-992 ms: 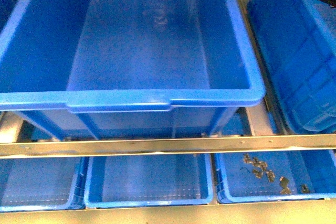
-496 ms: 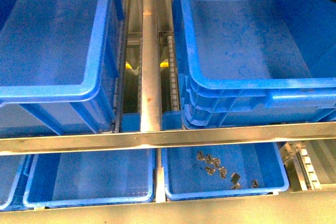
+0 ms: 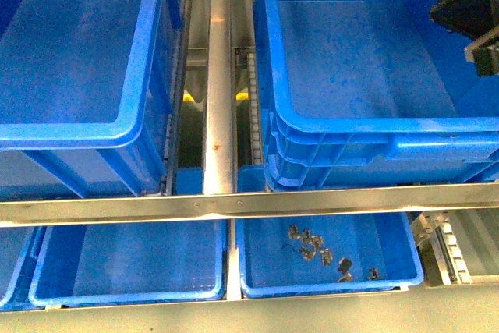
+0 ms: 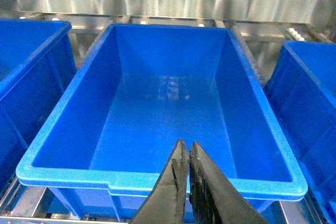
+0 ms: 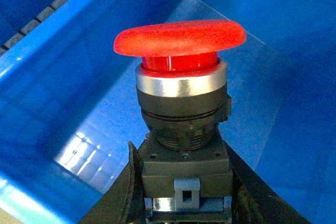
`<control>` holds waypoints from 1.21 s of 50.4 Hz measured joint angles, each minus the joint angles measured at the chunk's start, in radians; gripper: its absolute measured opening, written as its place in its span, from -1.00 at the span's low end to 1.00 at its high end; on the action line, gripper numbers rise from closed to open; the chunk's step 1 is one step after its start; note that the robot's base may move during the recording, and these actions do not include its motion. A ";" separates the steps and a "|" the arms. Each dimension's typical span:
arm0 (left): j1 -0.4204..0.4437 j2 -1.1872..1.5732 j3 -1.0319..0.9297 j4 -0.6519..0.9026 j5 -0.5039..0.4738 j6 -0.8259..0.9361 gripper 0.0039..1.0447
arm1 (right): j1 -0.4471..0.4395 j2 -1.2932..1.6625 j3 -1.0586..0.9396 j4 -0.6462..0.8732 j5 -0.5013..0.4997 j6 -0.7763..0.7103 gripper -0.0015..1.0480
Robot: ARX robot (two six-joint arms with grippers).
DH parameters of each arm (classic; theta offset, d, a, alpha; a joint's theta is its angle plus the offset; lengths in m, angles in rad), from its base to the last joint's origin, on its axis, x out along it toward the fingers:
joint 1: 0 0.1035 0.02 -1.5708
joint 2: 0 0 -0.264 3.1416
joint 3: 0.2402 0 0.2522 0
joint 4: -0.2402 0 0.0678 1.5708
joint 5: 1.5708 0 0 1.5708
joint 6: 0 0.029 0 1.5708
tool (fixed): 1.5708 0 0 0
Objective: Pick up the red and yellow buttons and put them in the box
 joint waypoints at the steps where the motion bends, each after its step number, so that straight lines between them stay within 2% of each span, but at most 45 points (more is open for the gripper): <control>1: 0.000 -0.007 0.000 -0.007 0.000 0.000 -0.96 | -0.005 0.035 0.032 -0.001 -0.001 0.004 -0.48; 5: 0.000 -0.037 0.000 -0.040 0.000 0.000 -0.96 | -0.015 0.145 0.137 -0.010 0.006 0.005 -0.48; 10: 0.000 -0.149 0.000 -0.185 0.001 0.000 -0.96 | -0.015 0.272 0.271 -0.043 0.012 0.008 -0.48; 23: 0.000 -0.181 0.000 -0.199 0.000 0.000 -0.96 | -0.010 0.607 0.667 -0.156 0.073 0.028 -0.49; 36: 0.000 -0.181 0.000 -0.199 0.000 0.000 -0.96 | -0.011 0.923 1.135 -0.357 0.158 0.078 -0.49; 43: 0.000 -0.181 0.000 -0.199 0.000 0.000 -0.96 | -0.023 1.080 1.380 -0.477 0.208 0.153 -0.49; 49: 0.000 -0.181 0.000 -0.199 0.000 0.000 -0.96 | -0.031 1.172 1.519 -0.545 0.216 0.186 -0.49; 58: 0.000 -0.181 0.000 -0.199 0.000 0.000 -0.96 | -0.034 1.220 1.567 -0.581 0.236 0.206 -0.49; 61: 0.000 -0.181 0.000 -0.199 0.000 0.000 -0.96 | -0.033 1.220 1.560 -0.581 0.223 0.212 -0.31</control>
